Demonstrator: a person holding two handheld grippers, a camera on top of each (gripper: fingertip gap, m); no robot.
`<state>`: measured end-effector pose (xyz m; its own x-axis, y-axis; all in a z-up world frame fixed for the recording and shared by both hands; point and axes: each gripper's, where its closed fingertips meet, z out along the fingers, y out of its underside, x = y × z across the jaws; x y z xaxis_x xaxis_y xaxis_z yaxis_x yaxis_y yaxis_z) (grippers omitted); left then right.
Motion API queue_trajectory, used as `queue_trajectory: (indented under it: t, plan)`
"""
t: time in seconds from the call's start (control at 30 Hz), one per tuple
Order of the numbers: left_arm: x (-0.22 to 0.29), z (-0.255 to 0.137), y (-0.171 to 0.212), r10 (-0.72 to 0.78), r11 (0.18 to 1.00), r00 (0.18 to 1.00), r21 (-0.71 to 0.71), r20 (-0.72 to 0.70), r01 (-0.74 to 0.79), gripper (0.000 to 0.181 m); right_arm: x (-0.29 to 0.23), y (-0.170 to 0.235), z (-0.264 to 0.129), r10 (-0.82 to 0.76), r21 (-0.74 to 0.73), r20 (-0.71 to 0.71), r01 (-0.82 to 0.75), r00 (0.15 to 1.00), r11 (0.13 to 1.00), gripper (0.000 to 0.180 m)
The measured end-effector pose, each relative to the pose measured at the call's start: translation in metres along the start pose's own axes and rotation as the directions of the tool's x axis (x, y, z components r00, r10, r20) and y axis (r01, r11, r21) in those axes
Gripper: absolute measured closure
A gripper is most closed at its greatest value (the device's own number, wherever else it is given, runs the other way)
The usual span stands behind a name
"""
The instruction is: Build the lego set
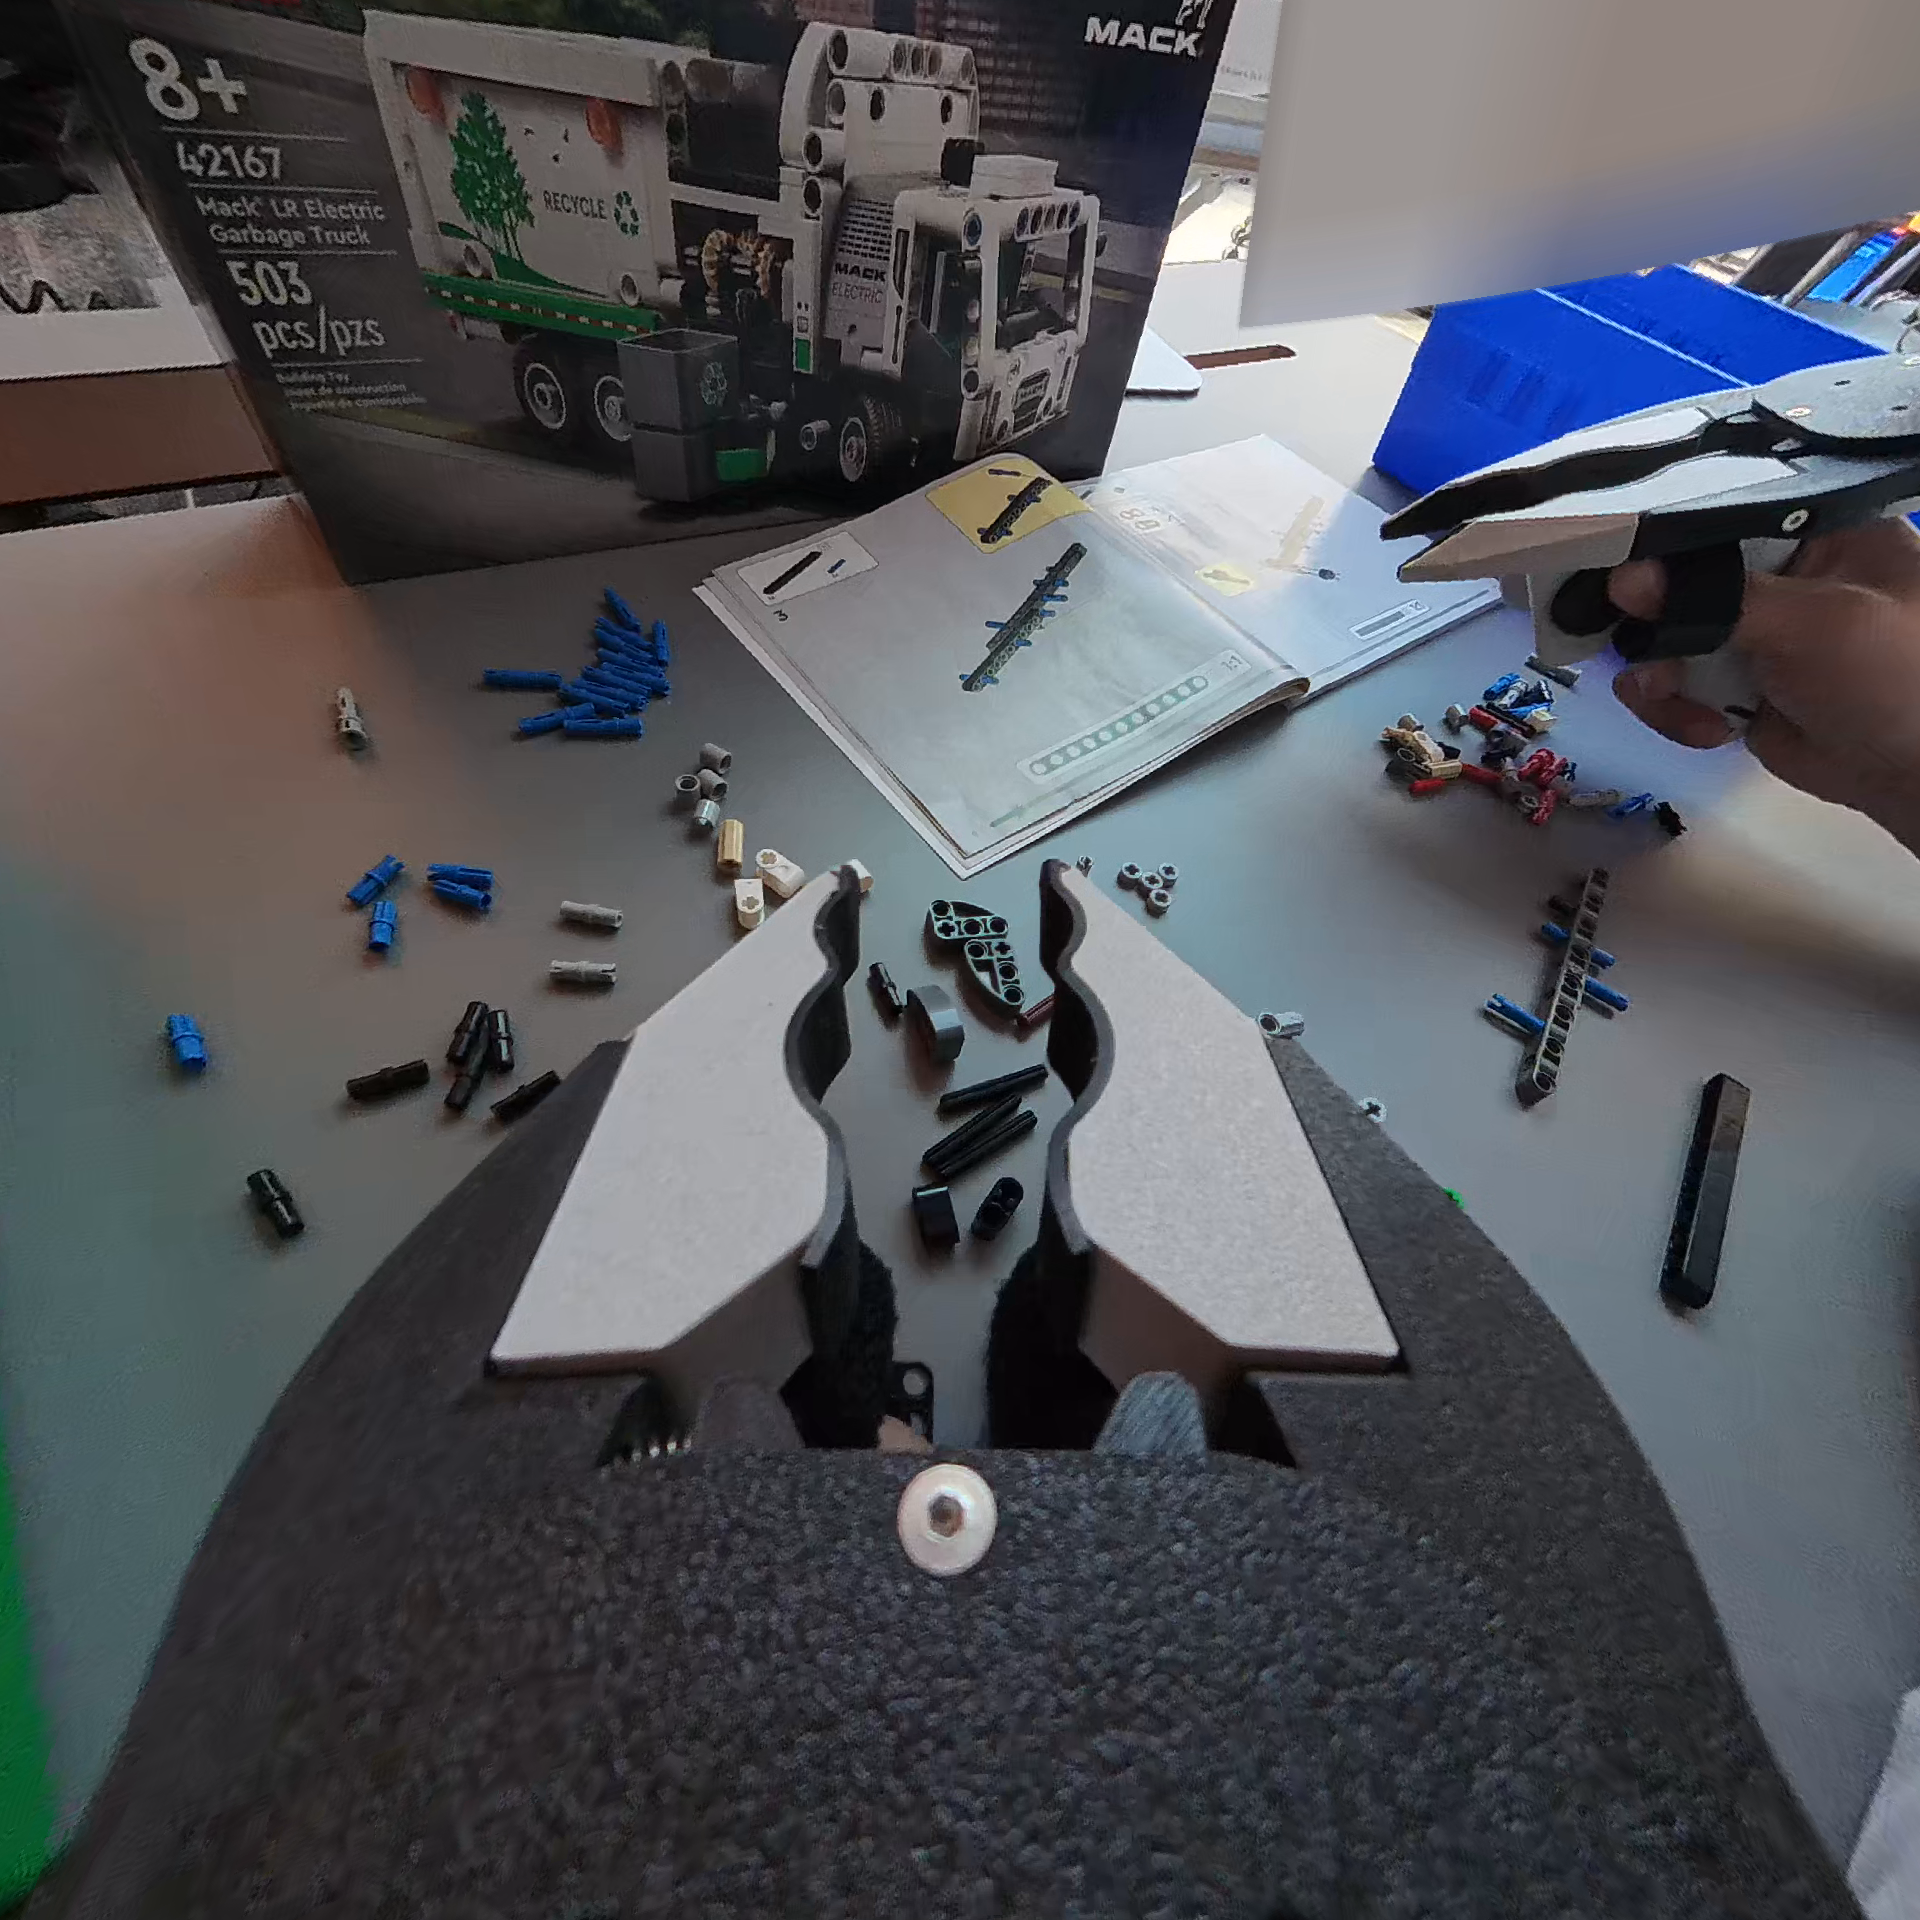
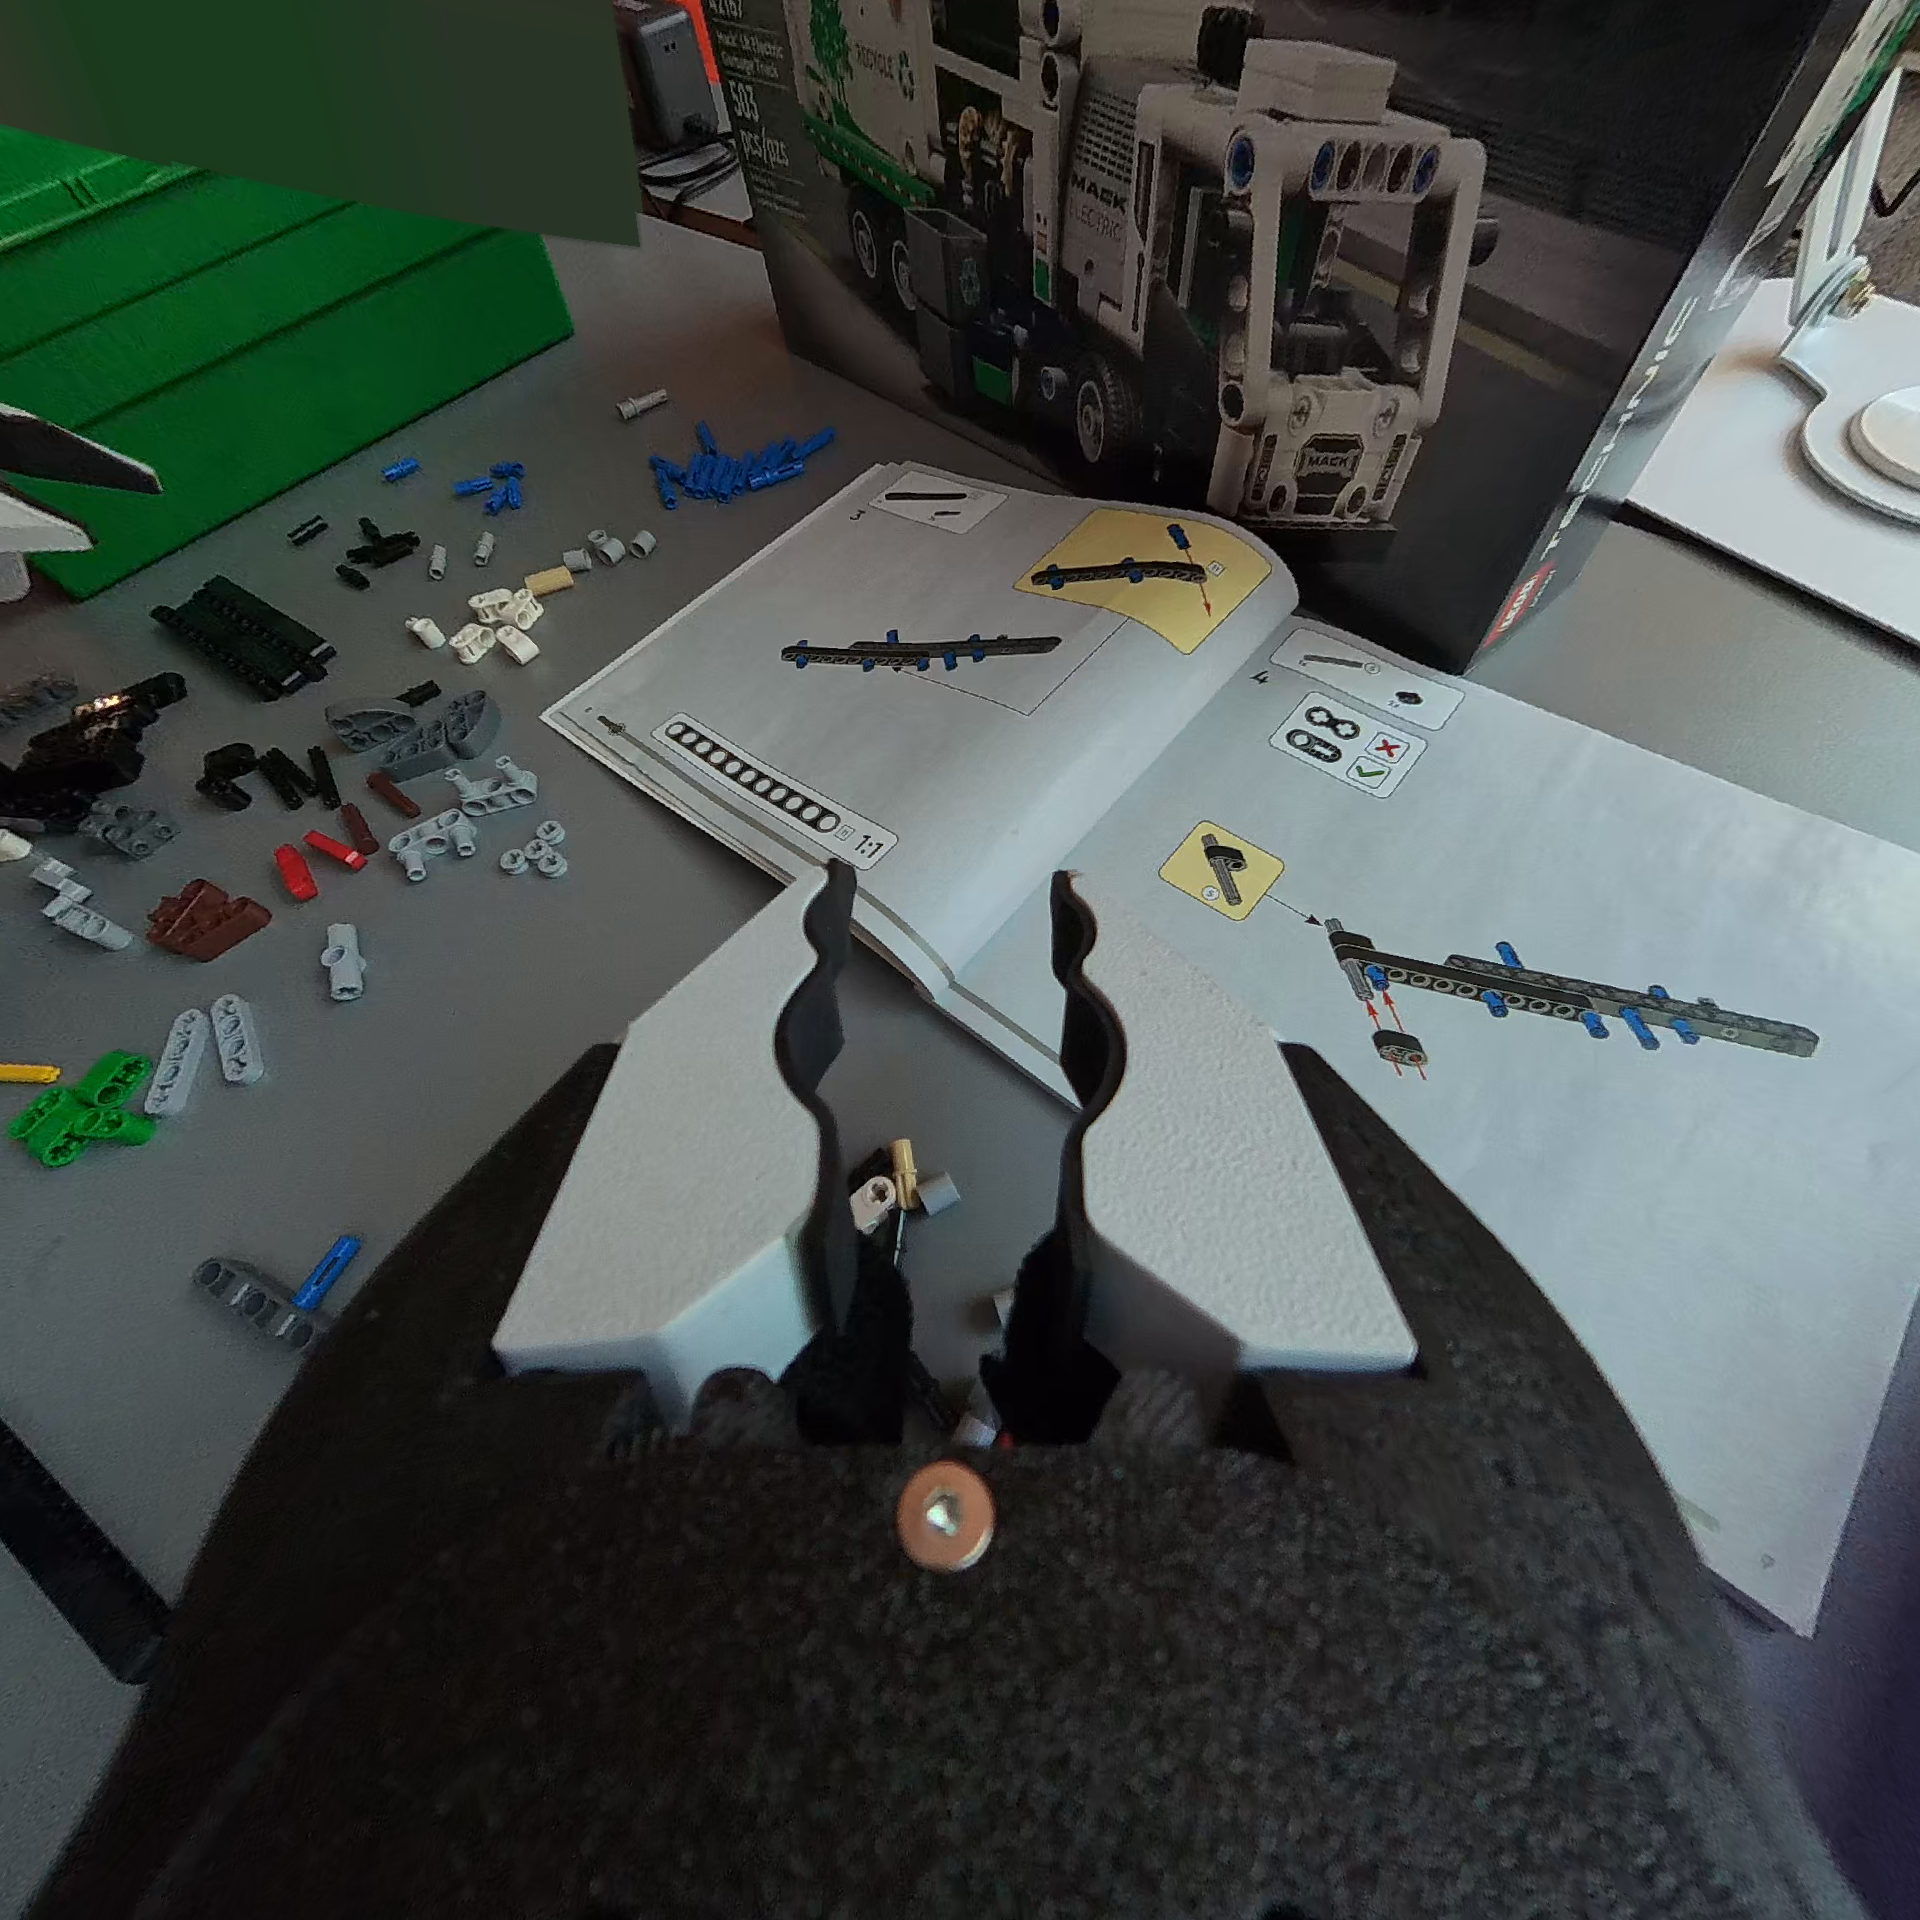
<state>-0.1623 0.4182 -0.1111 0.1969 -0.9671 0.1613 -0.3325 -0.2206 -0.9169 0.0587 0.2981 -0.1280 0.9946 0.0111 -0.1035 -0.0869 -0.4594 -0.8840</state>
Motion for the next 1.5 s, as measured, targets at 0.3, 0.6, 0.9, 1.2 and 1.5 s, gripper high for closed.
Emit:
queue_trajectory:
  t: [0.3, 0.6, 0.9, 1.2, 1.5]
  plan:
    - [0.005, 0.010, 0.004, 0.027, 1.000, 1.000, -0.016, -0.003, -0.027, 0.147, 0.002, -0.001, -0.002, -0.018, 0.013, -0.020, 0.018, 1.000, 1.000, 0.145]
    - [0.003, 0.004, 0.009, 0.012, 1.000, 1.000, -0.021, 0.028, -0.011, 0.147, 0.000, -0.004, -0.003, -0.017, 0.020, -0.006, 0.017, 1.000, 1.000, 0.145]
    - [0.004, -0.012, 0.020, -0.007, 0.999, 0.996, -0.032, 0.089, 0.010, 0.147, -0.003, -0.006, -0.003, -0.031, 0.024, 0.001, 0.031, 1.000, 0.999, 0.146]
    - [0.007, -0.027, 0.022, -0.003, 0.999, 0.991, -0.042, 0.135, 0.009, 0.147, -0.009, -0.006, -0.002, -0.044, 0.024, 0.014, 0.044, 0.999, 0.999, 0.147]
    - [0.011, -0.022, 0.020, -0.007, 1.000, 0.994, -0.029, 0.112, 0.010, 0.147, -0.009, -0.006, -0.002, -0.050, 0.018, 0.011, 0.050, 0.999, 0.999, 0.147]
